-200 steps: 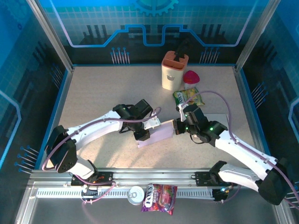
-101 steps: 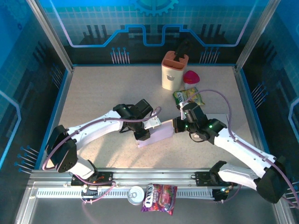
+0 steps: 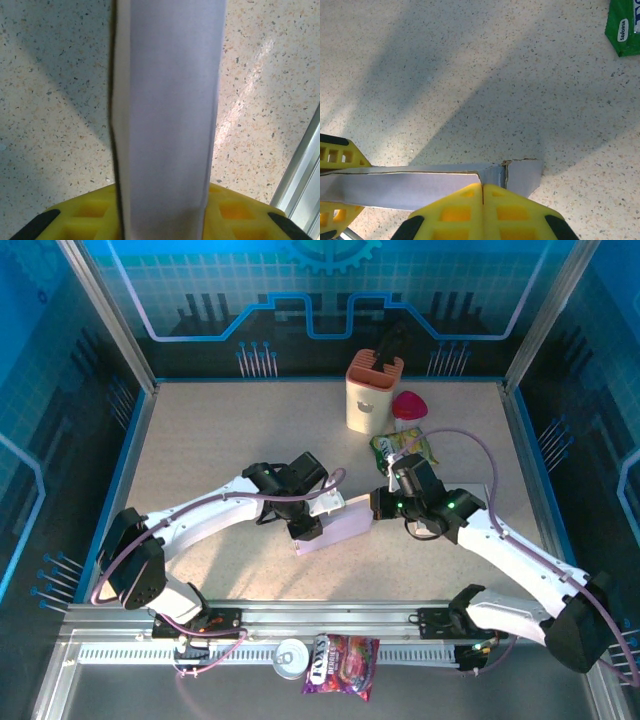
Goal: Fold the paper box
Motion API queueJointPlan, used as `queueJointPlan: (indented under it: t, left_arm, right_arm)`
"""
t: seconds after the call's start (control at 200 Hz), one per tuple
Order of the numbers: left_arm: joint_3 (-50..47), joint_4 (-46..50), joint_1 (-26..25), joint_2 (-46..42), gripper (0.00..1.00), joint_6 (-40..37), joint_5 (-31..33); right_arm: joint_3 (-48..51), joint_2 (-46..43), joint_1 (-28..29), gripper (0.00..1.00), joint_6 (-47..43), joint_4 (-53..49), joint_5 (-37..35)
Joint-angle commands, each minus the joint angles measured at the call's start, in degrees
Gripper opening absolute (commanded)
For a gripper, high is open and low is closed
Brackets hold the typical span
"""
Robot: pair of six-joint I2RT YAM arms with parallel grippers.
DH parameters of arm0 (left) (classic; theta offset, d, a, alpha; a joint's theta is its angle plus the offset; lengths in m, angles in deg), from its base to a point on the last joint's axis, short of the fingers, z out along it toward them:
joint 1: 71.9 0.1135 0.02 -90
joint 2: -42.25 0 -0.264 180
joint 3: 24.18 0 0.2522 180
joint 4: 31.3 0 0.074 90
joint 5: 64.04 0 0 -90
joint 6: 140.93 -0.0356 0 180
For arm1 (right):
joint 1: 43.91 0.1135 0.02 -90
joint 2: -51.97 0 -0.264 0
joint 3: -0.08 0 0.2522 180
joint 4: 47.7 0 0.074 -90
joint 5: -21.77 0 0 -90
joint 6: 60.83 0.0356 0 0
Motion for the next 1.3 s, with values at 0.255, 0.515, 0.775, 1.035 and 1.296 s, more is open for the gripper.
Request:
queueJointPlan:
  t: [0.255, 0.515, 0.775, 1.035, 1.296]
  left_arm:
    - [1.49, -0.3, 0.63, 0.23, 0.34, 0.49, 1.2]
    - [-0.34, -4.97, 1.42, -2.6, 0.48, 3.99, 1.79]
    - [-4.01, -8.8, 1.72, -7.65, 0.56, 6.98, 1.92]
    - [-6.21, -11.29, 1.68, -15.5, 0.63, 15.08, 7.94]
    - [-8.01, -2.66, 1.59, -23.77, 0.51, 29.79, 13.44]
  right_arm:
    - [4.56, -2.84, -0.19, 0.0, -8.44, 2.94, -3.87]
    - [7.93, -4.8, 1.54, 0.0, -8.87, 6.87, -7.1]
    - [6.21, -3.78, 4.33, 0.0, -6.65, 6.59, -9.65]
    - [4.83, -2.02, 6.31, 0.0, -4.36, 5.74, -11.95]
    - [3.07, -1.17, 6.91, 0.0, -3.22, 4.31, -12.51]
